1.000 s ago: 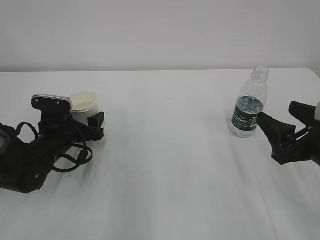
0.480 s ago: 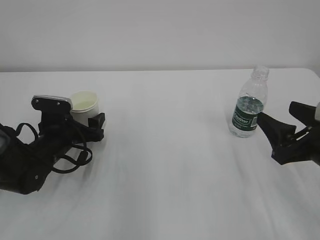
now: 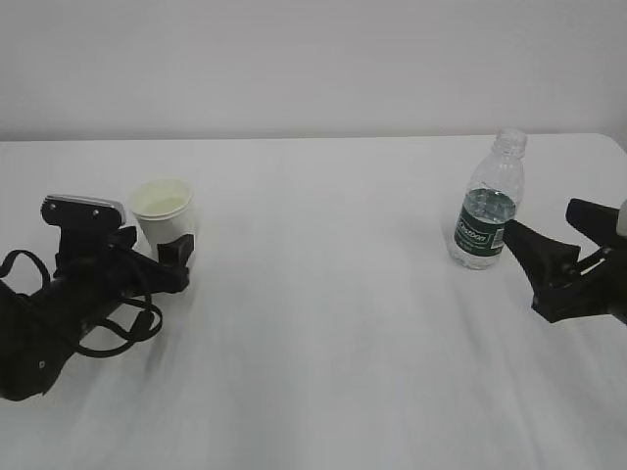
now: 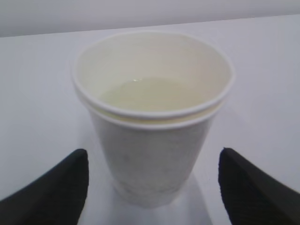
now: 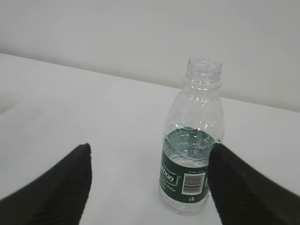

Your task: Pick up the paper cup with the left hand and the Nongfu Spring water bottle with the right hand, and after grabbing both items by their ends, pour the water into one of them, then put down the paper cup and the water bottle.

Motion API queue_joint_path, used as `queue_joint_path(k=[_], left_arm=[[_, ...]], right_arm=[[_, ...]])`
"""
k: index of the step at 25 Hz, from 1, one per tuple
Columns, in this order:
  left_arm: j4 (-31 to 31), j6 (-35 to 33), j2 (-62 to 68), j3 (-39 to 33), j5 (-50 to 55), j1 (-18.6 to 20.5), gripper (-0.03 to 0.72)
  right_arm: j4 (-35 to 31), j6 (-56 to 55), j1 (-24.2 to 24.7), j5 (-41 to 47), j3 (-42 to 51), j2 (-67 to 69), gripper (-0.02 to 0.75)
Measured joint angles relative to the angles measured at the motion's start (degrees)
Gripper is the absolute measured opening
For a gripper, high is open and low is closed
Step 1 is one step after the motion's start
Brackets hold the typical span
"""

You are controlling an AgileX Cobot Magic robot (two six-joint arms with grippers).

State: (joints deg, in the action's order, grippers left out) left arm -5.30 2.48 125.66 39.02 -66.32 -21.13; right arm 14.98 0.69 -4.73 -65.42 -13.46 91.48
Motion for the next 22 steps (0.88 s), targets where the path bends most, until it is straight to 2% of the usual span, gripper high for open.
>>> queue_joint_path(k=[11,22], left_arm=[[0.66,1.04,-5.42,-6.26,0.0,0.0,0.629],[2.64,2.07,-10.24,-7.53,0.12,0.0,0.618]], right_arm=[[0.09,-3.26,0.0,0.0,0.0,0.0,0.587],[0.97,-3.62,0.0,0.0,0.0,0.0,0.587]])
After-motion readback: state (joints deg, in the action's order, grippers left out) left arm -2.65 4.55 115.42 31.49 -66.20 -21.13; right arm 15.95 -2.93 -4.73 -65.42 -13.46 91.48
